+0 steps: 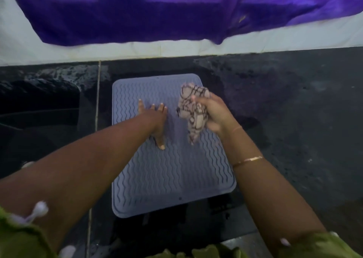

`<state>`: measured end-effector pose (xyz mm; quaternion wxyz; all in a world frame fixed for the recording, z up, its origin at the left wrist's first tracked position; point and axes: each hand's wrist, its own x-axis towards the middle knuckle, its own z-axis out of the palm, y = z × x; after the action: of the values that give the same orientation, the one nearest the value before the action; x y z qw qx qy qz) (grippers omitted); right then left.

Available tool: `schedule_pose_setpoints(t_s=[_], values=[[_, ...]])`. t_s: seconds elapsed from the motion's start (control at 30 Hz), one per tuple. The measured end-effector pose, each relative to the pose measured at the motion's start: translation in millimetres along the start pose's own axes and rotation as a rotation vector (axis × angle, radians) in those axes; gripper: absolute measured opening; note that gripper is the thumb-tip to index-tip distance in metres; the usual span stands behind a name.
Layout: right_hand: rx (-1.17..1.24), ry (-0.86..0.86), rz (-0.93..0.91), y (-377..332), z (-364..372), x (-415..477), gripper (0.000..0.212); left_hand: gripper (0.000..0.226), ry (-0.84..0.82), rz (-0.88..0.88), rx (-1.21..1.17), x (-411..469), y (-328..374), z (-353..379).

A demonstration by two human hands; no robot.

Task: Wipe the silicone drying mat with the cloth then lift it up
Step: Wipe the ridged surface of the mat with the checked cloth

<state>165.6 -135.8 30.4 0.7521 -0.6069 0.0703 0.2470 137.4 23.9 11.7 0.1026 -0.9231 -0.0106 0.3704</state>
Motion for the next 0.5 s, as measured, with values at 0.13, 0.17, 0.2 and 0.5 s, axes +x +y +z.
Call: schedule_pose_setpoints(t_s=[0.13,0.17,0.2,0.5], values=[[0.308,-0.093,0.039,-23,20,70,0.033,0.141,-0.027,0.035,0.026,4,-3,0],[0.283,-0.071,0.037,-23,23,89,0.039,0.142,-0.025,0.037,0.026,5,-4,1],[0.165,0.015,0.013,-21,24,105,0.043,0.142,-0.022,0.041,0.025,6,-4,1],[-1.041,0.099,-0.291,-12,58,148,0.059,0.144,-0.002,0.068,-0.001,7,-6,0]])
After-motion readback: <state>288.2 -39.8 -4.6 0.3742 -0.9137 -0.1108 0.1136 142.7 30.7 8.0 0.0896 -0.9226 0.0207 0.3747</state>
